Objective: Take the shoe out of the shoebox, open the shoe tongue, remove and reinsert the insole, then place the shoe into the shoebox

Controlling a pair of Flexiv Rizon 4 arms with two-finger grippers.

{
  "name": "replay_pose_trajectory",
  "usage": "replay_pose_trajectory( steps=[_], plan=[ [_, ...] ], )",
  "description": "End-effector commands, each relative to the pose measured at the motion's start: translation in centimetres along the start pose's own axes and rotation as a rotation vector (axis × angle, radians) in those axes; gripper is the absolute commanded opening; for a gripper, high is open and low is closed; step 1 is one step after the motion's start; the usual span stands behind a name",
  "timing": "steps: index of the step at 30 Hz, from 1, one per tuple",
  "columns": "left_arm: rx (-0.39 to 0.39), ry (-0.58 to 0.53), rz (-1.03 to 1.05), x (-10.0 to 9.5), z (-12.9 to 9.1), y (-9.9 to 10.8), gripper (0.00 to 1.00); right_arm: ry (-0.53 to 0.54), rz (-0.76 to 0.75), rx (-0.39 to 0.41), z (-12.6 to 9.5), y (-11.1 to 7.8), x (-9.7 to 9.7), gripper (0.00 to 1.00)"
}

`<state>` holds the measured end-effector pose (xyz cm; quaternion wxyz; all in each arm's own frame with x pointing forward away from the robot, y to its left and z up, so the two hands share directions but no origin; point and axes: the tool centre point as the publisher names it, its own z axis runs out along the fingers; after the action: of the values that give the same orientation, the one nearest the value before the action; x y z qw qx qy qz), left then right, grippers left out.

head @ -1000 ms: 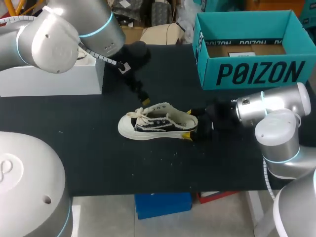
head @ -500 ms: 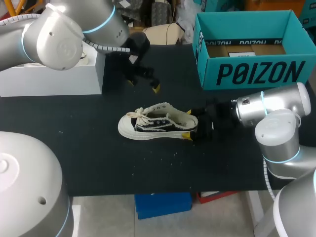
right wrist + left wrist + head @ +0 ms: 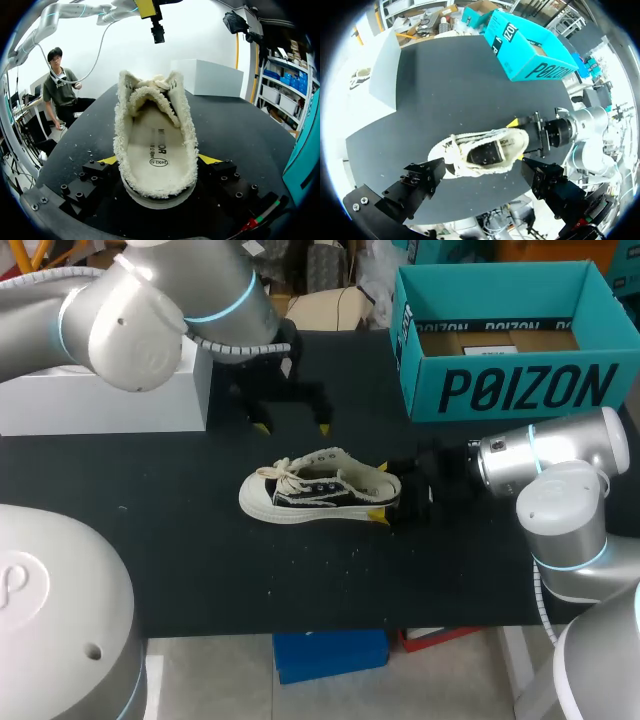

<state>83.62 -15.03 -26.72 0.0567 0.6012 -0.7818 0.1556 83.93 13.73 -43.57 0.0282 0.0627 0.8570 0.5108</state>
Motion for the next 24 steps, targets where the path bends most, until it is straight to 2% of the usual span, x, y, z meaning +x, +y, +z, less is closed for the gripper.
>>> replay_pose_trajectory(
  steps=[1,7,12,16,24],
  plan=[
    [-0.065,-0.125,-0.025,1.2,0.7,-0.8,1.00,0.000,0.002,0.003,0.3,0.0,-0.1,0.00],
    [-0.101,-0.147,-0.032,1.7,2.1,-0.4,1.00,0.000,0.002,0.003,0.3,0.0,-0.1,0.00],
    [-0.114,-0.226,-0.031,1.9,3.8,-0.3,1.00,0.000,0.002,0.003,0.3,0.0,-0.1,0.00],
    [-0.126,-0.328,-0.053,1.3,5.3,-0.3,1.00,0.000,0.002,0.003,0.3,0.0,-0.1,0.00],
    [-0.175,-0.423,-0.079,1.2,7.2,-0.1,1.00,0.000,0.002,0.003,0.3,0.0,-0.1,0.00]
  ],
)
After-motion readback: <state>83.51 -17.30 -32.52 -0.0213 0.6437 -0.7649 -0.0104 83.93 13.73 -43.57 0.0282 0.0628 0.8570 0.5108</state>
